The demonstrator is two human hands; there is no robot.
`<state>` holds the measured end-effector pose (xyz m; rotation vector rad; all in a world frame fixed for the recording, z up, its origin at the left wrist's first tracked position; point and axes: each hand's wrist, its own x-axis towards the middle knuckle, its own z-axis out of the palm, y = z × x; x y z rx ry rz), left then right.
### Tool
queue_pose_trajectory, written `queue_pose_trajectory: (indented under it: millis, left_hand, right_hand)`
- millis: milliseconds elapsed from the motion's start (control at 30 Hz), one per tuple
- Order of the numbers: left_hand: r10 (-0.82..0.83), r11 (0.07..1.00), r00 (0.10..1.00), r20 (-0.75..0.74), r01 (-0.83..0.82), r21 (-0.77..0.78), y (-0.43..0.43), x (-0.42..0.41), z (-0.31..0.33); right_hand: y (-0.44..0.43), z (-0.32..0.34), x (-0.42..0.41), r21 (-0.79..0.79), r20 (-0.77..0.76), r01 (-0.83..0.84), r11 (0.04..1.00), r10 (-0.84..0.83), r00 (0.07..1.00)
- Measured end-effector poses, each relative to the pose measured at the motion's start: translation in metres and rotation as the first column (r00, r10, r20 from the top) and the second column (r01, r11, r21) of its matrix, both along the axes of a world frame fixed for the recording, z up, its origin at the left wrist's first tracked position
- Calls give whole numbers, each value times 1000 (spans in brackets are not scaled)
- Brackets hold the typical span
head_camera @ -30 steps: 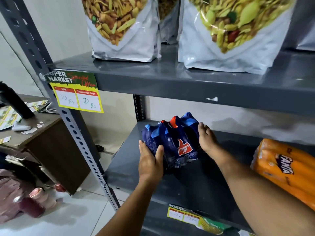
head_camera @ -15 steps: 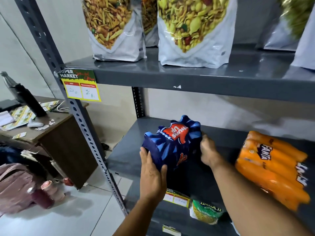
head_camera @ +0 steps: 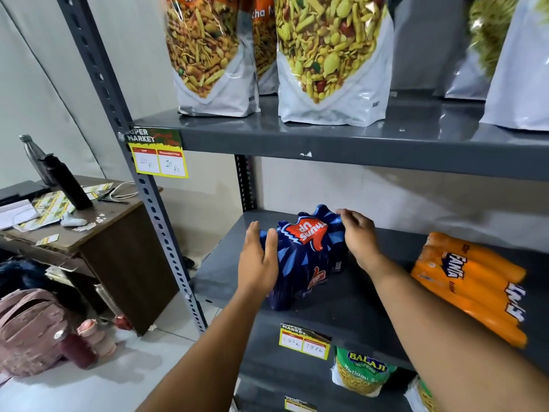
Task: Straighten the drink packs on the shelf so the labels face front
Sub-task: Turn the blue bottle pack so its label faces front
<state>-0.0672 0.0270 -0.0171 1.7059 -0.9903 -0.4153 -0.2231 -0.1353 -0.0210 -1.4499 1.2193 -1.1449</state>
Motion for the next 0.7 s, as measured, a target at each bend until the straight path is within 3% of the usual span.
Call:
queue_pose_trajectory:
  millis: [300, 700]
  left_hand:
    - [23, 998, 999, -30, -21, 59, -17, 29, 3]
    - [-47, 998, 999, -8, 47, 39, -3, 30, 7]
  right_hand:
    - [-2, 16, -6, -92, -245, -15, 996, -8, 969]
    - [-2, 35, 1, -139, -369, -6, 990, -46, 928]
